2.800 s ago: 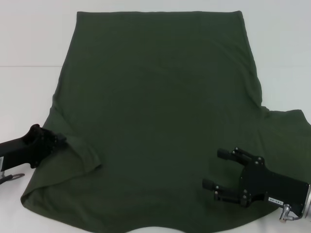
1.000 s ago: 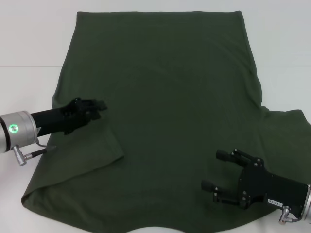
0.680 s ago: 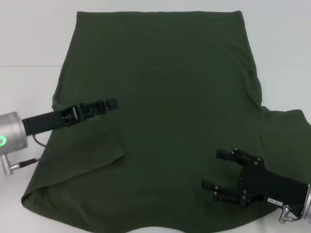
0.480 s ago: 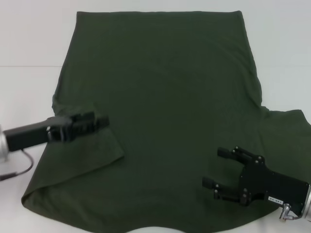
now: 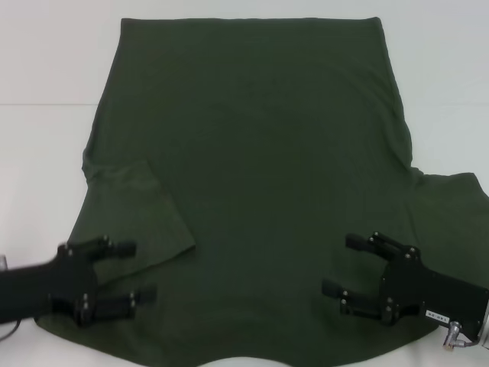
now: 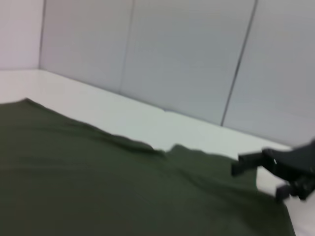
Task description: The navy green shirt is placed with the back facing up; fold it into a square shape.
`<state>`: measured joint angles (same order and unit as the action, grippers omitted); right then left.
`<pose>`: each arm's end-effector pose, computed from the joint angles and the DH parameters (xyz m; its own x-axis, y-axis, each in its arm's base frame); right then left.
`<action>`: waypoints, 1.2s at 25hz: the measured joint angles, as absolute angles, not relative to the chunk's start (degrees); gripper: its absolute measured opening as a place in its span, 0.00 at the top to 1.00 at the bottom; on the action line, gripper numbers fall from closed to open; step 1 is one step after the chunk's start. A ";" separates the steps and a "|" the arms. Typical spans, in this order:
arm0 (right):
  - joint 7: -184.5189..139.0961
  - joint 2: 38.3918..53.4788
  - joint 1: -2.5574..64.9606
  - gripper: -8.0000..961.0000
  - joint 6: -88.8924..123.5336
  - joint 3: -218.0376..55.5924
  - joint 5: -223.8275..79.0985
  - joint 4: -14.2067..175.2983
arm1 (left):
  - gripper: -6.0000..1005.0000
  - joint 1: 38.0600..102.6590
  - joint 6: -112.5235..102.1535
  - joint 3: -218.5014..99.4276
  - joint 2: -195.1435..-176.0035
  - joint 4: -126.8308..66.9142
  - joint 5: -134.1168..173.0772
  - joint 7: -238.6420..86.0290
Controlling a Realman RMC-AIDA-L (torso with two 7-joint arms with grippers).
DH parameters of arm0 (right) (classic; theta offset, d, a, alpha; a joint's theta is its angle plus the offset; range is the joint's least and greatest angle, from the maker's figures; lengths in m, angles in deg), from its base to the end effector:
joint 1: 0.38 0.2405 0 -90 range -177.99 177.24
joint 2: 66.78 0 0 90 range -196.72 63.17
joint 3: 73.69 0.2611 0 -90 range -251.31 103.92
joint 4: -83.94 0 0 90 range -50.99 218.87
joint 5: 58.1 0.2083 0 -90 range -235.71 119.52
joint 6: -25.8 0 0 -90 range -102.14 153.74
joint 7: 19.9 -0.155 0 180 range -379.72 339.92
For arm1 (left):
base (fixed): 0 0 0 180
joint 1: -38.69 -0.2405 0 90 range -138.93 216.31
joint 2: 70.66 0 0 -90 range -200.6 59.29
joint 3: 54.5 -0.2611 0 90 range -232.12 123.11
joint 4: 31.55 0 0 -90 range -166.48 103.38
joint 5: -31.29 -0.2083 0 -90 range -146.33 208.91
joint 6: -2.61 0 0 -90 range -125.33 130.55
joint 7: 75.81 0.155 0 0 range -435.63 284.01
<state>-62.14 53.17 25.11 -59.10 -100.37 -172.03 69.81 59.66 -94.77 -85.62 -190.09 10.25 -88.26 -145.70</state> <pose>0.3004 0.2797 -0.0649 0.7852 -0.1491 -0.6011 -0.4064 -0.8564 -0.3185 -0.3093 0.2794 0.0097 0.8095 0.2994 0.5051 0.4516 -0.8672 -0.2098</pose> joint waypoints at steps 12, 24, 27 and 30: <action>-62.17 53.19 24.35 0.05 -58.51 -100.41 -172.17 69.53 | 0.17 58.34 -91.52 -84.76 -190.16 9.77 -91.86 -144.74; -83.21 53.01 23.74 0.05 -63.07 -99.15 -172.08 60.89 | 0.17 58.50 -92.64 -83.39 -190.24 9.64 -90.45 -144.80; -97.66 52.99 23.59 0.05 -65.44 -99.86 -173.21 52.91 | 0.17 58.63 -92.86 -83.36 -190.26 9.63 -90.45 -144.72; -109.69 52.89 23.53 0.05 -66.22 -100.25 -174.73 46.05 | 0.17 58.69 -93.42 -83.33 -190.27 9.67 -90.43 -144.70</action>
